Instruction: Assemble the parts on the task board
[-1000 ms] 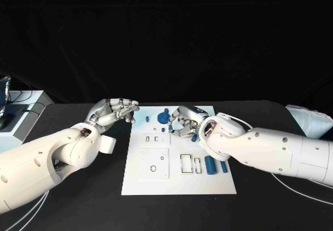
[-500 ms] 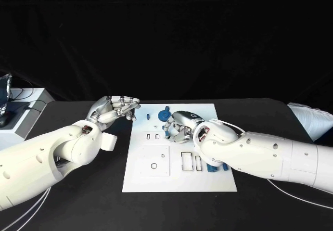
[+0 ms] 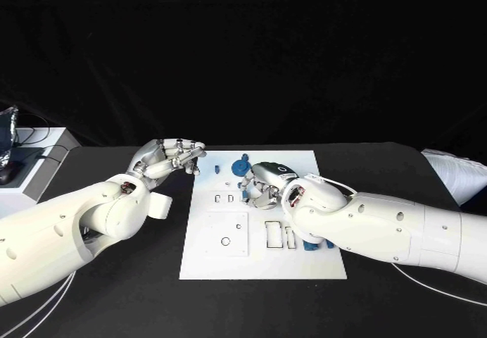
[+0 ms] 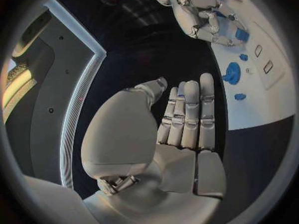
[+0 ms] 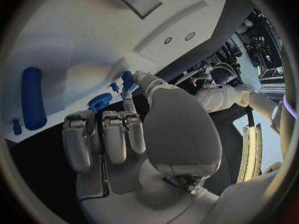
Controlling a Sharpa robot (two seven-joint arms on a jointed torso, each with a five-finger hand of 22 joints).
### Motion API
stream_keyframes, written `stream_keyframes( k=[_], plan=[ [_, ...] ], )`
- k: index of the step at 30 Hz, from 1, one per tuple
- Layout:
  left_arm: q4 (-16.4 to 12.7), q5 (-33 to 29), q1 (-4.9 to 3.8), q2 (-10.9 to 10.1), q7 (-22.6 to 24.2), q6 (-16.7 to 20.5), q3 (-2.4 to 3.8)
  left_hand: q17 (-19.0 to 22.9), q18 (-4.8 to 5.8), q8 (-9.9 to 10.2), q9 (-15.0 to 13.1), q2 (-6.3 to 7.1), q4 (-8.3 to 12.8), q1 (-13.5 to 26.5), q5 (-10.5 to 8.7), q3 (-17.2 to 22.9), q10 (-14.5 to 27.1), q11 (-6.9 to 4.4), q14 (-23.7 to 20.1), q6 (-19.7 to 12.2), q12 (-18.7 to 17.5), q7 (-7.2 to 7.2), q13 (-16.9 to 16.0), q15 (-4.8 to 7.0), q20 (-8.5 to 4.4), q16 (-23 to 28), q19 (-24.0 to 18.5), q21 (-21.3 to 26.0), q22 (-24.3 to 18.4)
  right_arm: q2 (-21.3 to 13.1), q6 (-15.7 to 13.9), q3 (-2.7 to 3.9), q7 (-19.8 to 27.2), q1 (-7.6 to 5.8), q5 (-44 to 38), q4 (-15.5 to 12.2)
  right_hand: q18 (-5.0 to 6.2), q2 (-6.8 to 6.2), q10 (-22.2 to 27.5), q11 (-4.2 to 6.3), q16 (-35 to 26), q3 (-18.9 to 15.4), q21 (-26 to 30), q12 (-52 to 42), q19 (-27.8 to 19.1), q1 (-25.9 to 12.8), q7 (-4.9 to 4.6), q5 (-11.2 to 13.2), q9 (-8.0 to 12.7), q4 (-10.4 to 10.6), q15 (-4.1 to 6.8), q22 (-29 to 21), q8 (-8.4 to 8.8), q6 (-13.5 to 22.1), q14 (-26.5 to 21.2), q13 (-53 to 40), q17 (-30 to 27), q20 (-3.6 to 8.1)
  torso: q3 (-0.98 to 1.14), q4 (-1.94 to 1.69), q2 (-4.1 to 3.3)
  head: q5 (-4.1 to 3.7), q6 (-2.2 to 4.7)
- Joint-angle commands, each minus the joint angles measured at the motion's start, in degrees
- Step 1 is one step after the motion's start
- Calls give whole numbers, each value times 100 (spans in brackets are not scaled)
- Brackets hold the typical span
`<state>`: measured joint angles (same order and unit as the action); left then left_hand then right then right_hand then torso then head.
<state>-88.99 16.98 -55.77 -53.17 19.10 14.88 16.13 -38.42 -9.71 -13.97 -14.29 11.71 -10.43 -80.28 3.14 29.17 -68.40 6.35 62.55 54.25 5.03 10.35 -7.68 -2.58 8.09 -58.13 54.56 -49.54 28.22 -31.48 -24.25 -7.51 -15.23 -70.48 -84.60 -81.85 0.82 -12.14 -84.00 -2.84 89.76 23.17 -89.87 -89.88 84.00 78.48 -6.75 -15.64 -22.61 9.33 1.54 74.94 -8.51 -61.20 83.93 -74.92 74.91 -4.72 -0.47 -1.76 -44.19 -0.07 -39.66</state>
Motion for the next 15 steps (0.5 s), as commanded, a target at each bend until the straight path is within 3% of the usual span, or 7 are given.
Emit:
stream_keyframes(
  k=[1, 15],
  plan=[
    [-8, 3, 4, 7, 38, -97, 4, 9, -80, -15, -8, -2, 30, 50, -15, 9, 29, 9, 44, -50, -30, -4, -8, 15, -4, -23, 41, -24, 9, 3, -2, 0, -26, 6, -219, 15, -82, -9, -600, 46, 24, 0, -13, -12, 600, -46, -8, -16, -4, 36, 36, 1506, -32, 19, 607, -1508, 1509, 54, -1, 3, 4, 9, -14],
    [-7, 3, 4, 8, 36, -99, 4, 15, -80, -18, -13, -2, 26, 65, -15, 7, 27, 8, 43, -47, -28, -6, -9, 15, -4, -43, 40, -40, 15, 52, 82, 0, -13, 18, -248, 77, -82, -23, -600, 45, 24, -6, -13, -12, 600, -55, -9, -7, -4, 38, 35, 1506, -33, 24, 607, -1508, 1509, 53, 2, 6, 3, 12, -26]
  ],
)
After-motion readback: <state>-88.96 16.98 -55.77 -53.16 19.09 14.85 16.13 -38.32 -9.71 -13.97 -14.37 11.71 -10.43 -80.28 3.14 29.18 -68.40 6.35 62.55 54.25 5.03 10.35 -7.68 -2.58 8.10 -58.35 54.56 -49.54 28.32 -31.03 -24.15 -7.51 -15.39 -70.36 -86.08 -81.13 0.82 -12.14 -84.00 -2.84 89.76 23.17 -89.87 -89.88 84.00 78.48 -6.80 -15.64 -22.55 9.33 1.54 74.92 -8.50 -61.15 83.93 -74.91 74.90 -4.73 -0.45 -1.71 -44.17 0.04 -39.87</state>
